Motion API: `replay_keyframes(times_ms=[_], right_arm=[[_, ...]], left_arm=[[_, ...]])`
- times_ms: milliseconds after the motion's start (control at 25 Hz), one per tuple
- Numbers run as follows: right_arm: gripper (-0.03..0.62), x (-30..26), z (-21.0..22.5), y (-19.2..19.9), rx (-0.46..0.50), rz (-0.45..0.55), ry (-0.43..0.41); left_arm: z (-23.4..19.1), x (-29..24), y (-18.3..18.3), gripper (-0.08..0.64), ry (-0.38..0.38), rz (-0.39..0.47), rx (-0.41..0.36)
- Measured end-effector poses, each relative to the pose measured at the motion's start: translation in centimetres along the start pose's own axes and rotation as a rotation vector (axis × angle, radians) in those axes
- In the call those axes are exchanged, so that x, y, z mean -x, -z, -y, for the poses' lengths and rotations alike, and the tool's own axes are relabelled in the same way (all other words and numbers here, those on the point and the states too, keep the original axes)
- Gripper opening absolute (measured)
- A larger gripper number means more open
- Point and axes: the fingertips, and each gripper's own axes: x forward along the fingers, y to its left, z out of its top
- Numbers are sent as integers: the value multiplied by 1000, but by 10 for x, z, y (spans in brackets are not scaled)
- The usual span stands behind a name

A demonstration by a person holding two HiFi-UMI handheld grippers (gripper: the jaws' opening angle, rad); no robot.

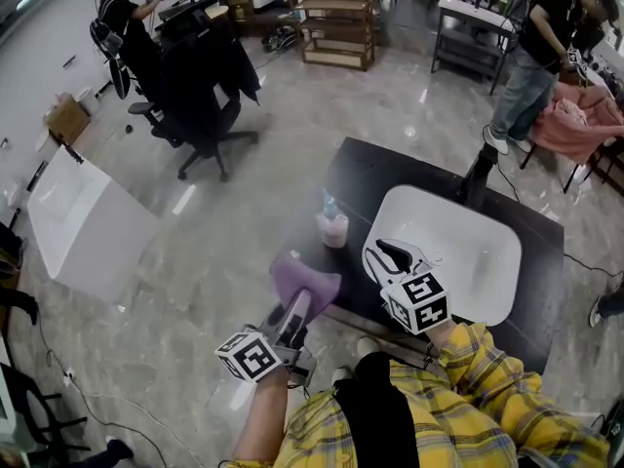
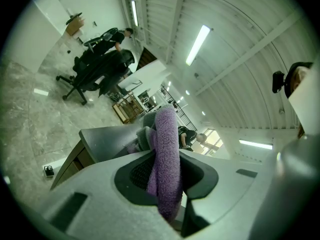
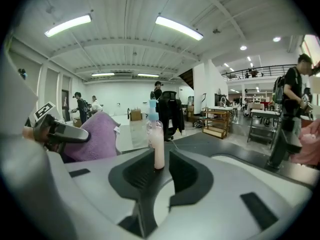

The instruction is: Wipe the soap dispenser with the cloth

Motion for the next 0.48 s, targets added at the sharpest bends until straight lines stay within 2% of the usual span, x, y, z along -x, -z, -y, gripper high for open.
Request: replay_keyframes(times_ms=[160, 480], right_arm=[[46, 23, -2, 10, -63, 16, 28], [18, 55, -10, 30, -136, -3, 48]], left_arm=[[1, 4, 15, 75, -12, -32, -41], [9, 12, 32, 77, -33, -77, -139]])
